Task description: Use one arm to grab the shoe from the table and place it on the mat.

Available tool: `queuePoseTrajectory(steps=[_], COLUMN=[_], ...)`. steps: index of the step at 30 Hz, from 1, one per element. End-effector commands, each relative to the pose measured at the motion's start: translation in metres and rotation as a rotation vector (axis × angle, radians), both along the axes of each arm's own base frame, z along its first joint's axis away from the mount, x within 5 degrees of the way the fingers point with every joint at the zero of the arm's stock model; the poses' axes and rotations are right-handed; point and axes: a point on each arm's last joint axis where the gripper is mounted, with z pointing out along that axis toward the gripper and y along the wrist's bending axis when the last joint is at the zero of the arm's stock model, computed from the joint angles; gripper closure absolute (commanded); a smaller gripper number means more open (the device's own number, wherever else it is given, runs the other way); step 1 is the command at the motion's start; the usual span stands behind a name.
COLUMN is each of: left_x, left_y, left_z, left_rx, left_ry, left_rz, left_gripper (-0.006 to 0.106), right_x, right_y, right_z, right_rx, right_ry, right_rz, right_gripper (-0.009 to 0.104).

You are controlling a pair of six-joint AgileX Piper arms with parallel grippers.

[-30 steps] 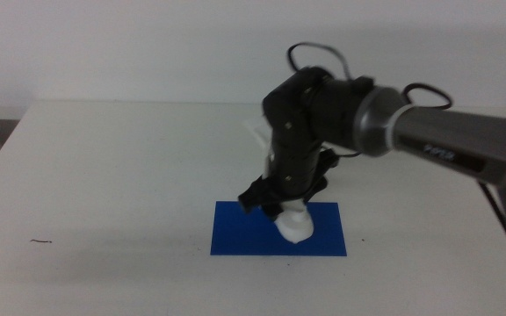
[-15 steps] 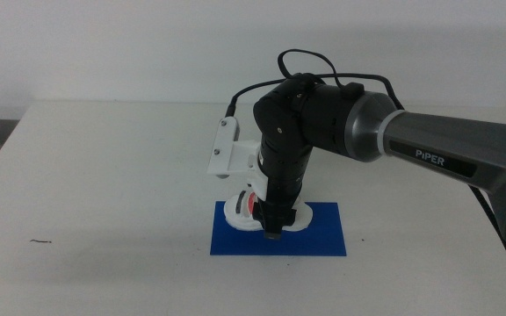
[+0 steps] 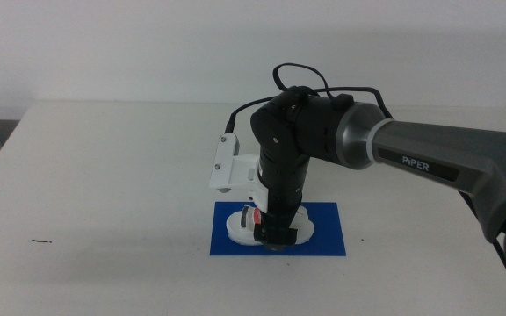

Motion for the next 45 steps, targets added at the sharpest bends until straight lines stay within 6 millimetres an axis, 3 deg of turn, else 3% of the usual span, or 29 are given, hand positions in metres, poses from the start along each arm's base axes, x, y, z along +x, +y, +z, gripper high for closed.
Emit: queuePoseTrajectory(steps=[1,4,7,12,15,21,30,39,45], left_x=[0.000,0.000,0.000,0.000,0.000,0.000,0.000,0.000,0.000], left_y=[0.000,0.000,0.000,0.000,0.000,0.000,0.000,0.000,0.000], left_z=[0.001,0.001,0.001,0.001,0.001,0.001,0.001,0.001,0.001], left_rx=[-0.001,-0.001,-0.001,-0.001,-0.001,-0.001,-0.001,-0.001,-0.001], left_ry=[-0.015,-0.015,-0.015,-0.015,-0.015,-0.015,-0.015,-0.015,-0.015], left_rz=[0.000,0.000,0.000,0.000,0.000,0.000,0.000,0.000,0.000], left_gripper=[0.007,0.007,0.007,0.007,0.007,0.007,0.007,0.007,0.007], right_x=[0.000,-0.012,-0.034,-0.105,-0.144,-0.205,-0.250,-0.273,-0.282], right_y=[-0.005,-0.024,-0.062,-0.149,-0.193,-0.252,-0.282,-0.290,-0.291], right_z=[0.009,0.028,0.053,0.085,0.089,0.074,0.056,0.027,0.031], right_rx=[0.015,0.105,0.262,0.612,0.836,0.962,1.042,1.077,1.113], right_ry=[-0.025,-0.098,-0.197,-0.332,-0.405,-0.604,-0.897,-1.019,-1.089], right_rz=[0.002,-0.046,-0.198,-0.563,-0.773,-0.913,-0.936,-0.946,-0.919], right_gripper=[0.002,0.003,0.003,0.003,0.003,0.003,0.003,0.003,0.003])
